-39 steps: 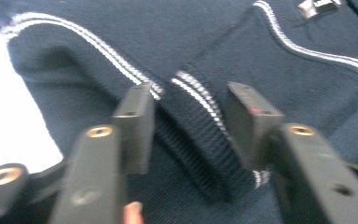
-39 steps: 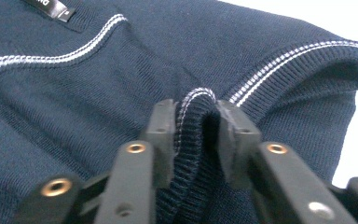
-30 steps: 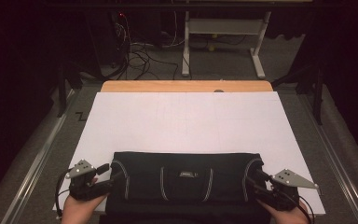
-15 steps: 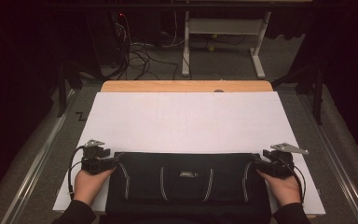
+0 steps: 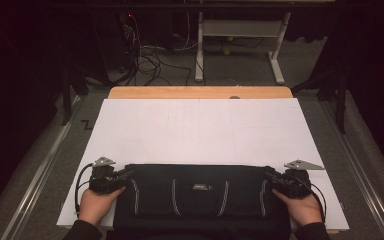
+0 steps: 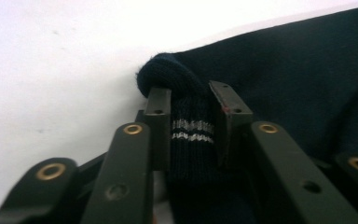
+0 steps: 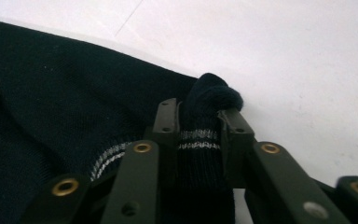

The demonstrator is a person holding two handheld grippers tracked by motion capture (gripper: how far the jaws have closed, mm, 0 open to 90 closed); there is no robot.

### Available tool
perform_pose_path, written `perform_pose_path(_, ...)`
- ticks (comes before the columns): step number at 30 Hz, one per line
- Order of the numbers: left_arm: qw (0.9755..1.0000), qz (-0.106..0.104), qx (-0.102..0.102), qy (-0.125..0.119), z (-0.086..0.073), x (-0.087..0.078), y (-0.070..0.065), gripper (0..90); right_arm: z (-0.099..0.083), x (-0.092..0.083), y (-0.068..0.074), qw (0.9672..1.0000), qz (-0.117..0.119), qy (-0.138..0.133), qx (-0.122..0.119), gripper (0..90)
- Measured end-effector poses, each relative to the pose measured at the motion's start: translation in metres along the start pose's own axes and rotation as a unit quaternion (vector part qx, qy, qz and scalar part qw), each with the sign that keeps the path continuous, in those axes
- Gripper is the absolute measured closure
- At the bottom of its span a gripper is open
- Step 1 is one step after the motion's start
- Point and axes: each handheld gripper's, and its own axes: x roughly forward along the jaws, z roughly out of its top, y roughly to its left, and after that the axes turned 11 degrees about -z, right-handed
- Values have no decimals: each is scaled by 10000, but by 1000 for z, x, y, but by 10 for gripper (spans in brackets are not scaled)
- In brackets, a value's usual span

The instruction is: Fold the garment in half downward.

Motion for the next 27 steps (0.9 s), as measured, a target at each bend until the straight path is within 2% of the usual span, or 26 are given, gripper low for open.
perform_pose_path(4,9999,-48,107,-105,-1,-3,-1,709,-1,-2,2,9998,-54,-107,-129,767)
perform_pose_path(8,9990,-67,213,-387,0,-11,-4,720,-1,-6,3,9990,-225,-294,-248,770)
perform_pose_path(10,9983,-52,315,-485,1,-14,-6,727,0,-11,3,9983,-299,-464,-206,773)
perform_pose_path(11,9980,-33,364,-517,1,-14,-7,727,0,-11,3,9983,-299,-464,-206,773)
perform_pose_path(15,9972,8,377,-645,1,-15,-6,737,0,-16,3,9966,-413,-672,-226,778)
perform_pose_path(21,9951,66,533,-825,3,-20,-12,748,0,-19,2,9954,-471,-800,-230,786)
perform_pose_path(27,9946,57,515,-898,2,-21,-13,750,-1,-20,0,9953,-463,-819,-234,805)
